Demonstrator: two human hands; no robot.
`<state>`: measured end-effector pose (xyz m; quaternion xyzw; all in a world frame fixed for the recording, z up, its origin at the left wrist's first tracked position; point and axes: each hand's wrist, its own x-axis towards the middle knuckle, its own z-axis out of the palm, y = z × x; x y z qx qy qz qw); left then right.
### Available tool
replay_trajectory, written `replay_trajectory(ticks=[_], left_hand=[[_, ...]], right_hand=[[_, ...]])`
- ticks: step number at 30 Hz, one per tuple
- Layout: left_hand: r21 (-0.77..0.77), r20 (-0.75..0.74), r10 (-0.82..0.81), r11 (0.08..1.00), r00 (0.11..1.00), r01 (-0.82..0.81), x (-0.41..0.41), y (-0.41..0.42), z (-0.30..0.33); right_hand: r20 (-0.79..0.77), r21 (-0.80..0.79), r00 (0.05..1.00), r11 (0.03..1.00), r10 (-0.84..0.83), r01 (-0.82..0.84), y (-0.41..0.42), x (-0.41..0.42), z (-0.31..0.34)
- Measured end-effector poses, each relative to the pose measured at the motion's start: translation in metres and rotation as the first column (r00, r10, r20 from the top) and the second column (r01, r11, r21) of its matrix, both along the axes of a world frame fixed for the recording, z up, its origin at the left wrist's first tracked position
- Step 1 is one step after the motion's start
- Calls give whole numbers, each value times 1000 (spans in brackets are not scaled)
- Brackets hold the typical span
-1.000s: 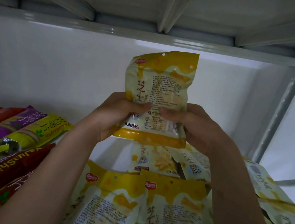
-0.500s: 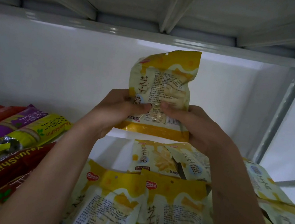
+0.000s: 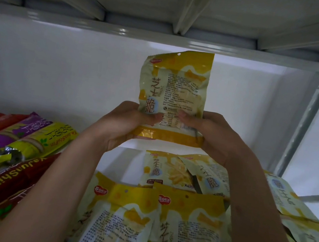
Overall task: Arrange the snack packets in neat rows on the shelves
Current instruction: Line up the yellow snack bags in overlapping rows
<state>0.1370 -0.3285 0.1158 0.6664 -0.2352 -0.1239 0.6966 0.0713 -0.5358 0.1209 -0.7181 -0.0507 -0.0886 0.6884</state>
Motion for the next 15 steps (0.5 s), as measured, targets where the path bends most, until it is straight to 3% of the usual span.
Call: replay_trajectory(ticks=[3, 9, 15], left_hand=[[-9, 4, 1, 1000, 1000, -1, 0, 1, 2], [-53, -15, -25, 998, 1000, 25, -2, 5, 4], [-71, -14, -7, 997, 1000, 6, 1, 2, 0]], right_hand=[[-20, -93, 1000, 995, 18, -20, -3, 0, -2], [6, -62, 1000, 998, -10, 11, -5, 1, -1], [25, -165, 1000, 986, -12, 16, -4, 4, -7]])
